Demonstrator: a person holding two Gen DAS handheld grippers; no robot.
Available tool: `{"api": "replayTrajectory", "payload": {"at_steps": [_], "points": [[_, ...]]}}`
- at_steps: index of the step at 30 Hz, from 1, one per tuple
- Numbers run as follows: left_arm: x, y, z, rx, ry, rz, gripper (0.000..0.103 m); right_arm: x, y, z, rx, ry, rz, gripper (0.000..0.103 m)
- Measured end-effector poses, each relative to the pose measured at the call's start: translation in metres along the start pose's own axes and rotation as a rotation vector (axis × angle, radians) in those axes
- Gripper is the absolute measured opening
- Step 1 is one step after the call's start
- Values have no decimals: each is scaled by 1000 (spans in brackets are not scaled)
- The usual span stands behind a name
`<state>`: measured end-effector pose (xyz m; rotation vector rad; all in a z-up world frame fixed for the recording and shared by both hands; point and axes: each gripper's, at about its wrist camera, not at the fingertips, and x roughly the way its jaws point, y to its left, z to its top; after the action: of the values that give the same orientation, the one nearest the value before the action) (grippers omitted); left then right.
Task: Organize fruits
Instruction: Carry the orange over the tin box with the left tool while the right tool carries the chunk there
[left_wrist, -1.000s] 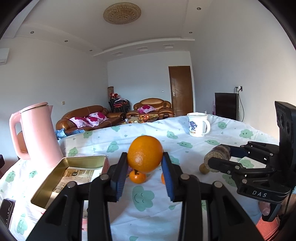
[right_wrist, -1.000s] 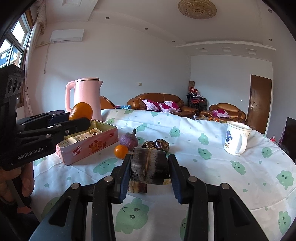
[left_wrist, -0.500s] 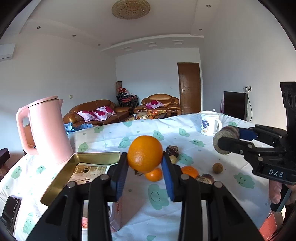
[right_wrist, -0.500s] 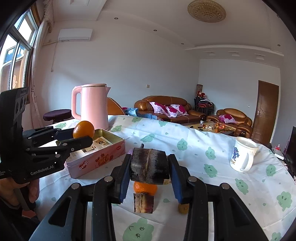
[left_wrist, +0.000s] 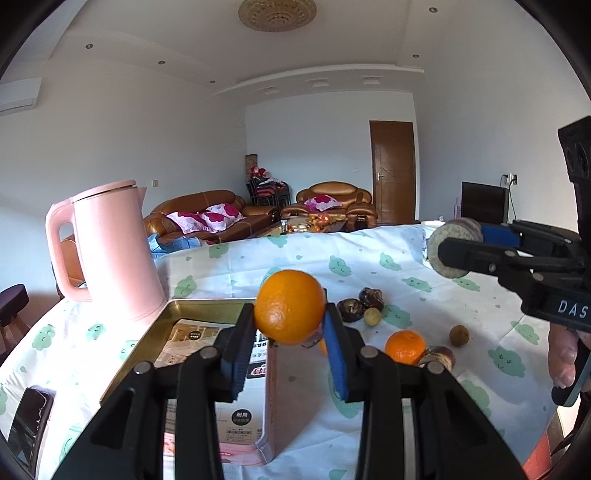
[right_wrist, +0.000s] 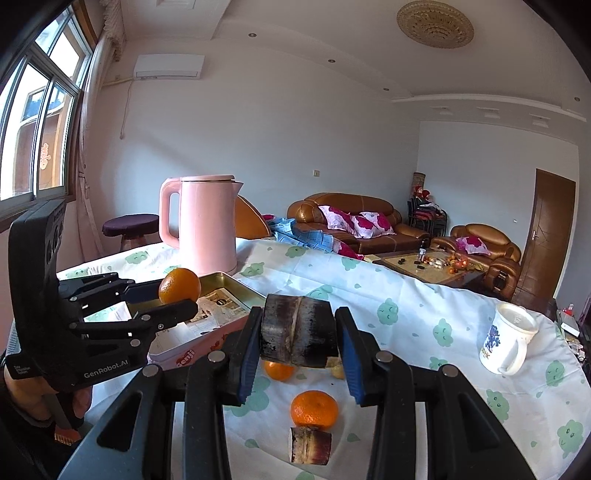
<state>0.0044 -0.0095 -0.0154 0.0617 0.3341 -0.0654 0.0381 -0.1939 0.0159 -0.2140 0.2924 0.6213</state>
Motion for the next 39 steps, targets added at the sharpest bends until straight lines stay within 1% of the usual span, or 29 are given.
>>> {"api": "replayTrajectory", "payload": {"at_steps": [12, 18, 23, 30, 39], "points": [[11, 29, 2, -17, 37, 57, 38, 27, 15, 32, -31, 5, 43, 41], [19, 43, 2, -14, 62, 82, 38, 47, 26, 45, -67, 18, 58, 41], [26, 55, 1, -14, 85, 101, 38, 66, 31, 54, -71, 33, 72, 41], [38, 73, -1, -21, 121, 125, 38, 97, 38, 55, -75, 75, 96, 41], [55, 92, -2, -15, 182, 156, 38, 139, 52, 45, -83, 150, 132, 41]]}}
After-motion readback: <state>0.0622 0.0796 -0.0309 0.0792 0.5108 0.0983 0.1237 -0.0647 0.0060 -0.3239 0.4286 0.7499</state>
